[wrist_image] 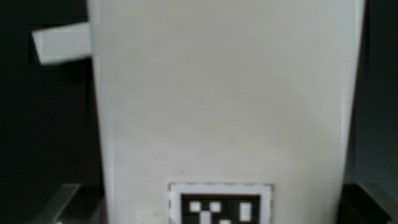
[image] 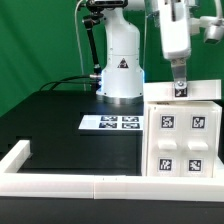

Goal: Assemble cabinet

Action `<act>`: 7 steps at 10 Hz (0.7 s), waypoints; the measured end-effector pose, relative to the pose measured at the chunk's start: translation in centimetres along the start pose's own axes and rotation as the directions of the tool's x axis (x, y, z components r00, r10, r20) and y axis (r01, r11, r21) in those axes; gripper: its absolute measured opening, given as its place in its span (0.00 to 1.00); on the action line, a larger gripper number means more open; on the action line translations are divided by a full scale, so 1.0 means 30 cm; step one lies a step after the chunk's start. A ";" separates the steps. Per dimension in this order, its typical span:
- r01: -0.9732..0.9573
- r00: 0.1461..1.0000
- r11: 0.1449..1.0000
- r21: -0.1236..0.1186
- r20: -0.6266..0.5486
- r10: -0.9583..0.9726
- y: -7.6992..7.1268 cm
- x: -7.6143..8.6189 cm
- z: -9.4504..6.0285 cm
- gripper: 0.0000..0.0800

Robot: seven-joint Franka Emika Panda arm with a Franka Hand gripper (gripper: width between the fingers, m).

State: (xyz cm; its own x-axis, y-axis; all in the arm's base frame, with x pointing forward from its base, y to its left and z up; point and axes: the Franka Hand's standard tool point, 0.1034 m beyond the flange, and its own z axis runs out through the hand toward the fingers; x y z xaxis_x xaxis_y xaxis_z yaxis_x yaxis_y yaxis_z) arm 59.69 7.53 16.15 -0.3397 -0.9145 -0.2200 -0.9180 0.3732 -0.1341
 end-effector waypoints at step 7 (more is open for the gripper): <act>-0.024 0.998 0.999 0.029 0.067 0.022 -0.010 -0.030 -0.080 0.97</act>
Offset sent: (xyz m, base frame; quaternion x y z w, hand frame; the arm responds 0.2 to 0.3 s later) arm 0.0000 0.0000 0.0000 0.0000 0.0000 0.0000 1.0000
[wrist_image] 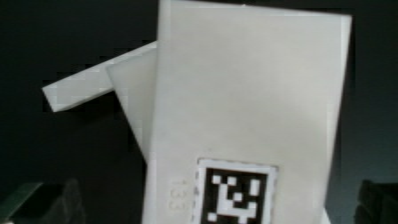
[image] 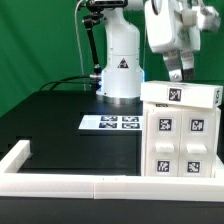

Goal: Assemble cabinet

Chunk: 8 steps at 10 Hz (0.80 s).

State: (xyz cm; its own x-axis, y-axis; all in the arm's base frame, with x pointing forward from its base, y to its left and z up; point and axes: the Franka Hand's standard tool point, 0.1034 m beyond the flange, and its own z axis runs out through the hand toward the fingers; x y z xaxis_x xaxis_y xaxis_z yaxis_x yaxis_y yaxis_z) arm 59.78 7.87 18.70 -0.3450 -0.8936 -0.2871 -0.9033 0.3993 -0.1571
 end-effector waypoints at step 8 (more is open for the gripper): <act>0.588 0.809 0.807 -0.054 0.046 -0.587 -0.012 -0.035 0.006 1.00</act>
Offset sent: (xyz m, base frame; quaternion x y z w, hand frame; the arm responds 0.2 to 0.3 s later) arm 0.0000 0.0000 0.0000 0.0000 0.0000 0.0000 1.0000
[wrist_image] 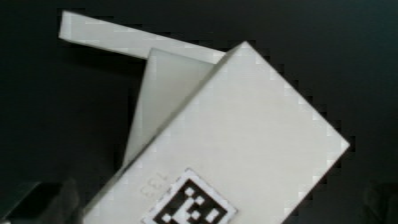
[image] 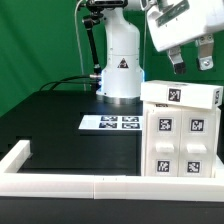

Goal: Assemble cabinet

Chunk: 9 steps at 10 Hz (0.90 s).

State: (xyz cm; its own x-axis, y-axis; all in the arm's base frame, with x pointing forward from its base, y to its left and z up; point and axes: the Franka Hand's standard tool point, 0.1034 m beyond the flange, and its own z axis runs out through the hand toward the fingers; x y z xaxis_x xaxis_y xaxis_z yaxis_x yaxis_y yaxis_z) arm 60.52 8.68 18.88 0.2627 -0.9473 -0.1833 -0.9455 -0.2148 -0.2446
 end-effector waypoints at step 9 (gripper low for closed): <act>0.941 0.322 0.314 -0.124 0.048 -0.946 -0.025 -0.001 0.013 1.00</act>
Offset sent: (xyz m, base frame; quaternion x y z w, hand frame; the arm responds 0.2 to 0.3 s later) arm 0.0000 0.0000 0.0000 0.0000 0.0000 -0.1938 0.9810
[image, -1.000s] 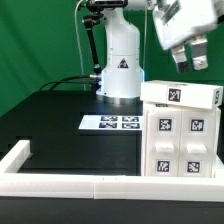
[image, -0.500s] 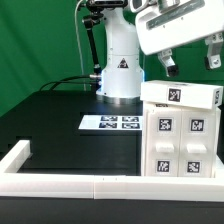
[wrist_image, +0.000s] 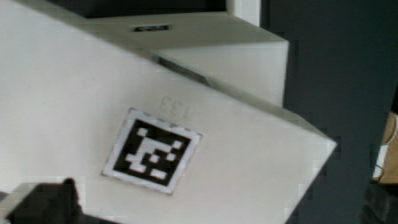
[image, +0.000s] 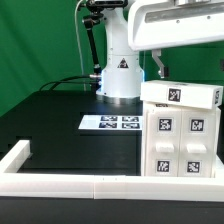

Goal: Assemble cabinet

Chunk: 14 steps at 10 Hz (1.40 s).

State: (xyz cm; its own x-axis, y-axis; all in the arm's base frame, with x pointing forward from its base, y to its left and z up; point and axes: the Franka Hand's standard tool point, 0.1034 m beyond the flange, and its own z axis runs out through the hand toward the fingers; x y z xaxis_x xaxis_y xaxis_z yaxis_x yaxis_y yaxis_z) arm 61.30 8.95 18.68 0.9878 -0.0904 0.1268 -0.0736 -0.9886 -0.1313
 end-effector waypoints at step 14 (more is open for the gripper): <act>0.755 0.654 0.656 -0.001 0.083 -0.752 0.068 -0.028 0.101 1.00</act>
Offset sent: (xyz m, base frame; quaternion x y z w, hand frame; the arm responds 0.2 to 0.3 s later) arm 0.0069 -0.0042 0.0018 -0.0112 0.0109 -0.4452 0.8953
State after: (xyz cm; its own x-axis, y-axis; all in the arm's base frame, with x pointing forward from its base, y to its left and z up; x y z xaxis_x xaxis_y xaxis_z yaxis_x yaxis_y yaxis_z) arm 60.74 7.36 15.33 0.7126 0.6944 0.1005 0.6971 -0.7169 0.0106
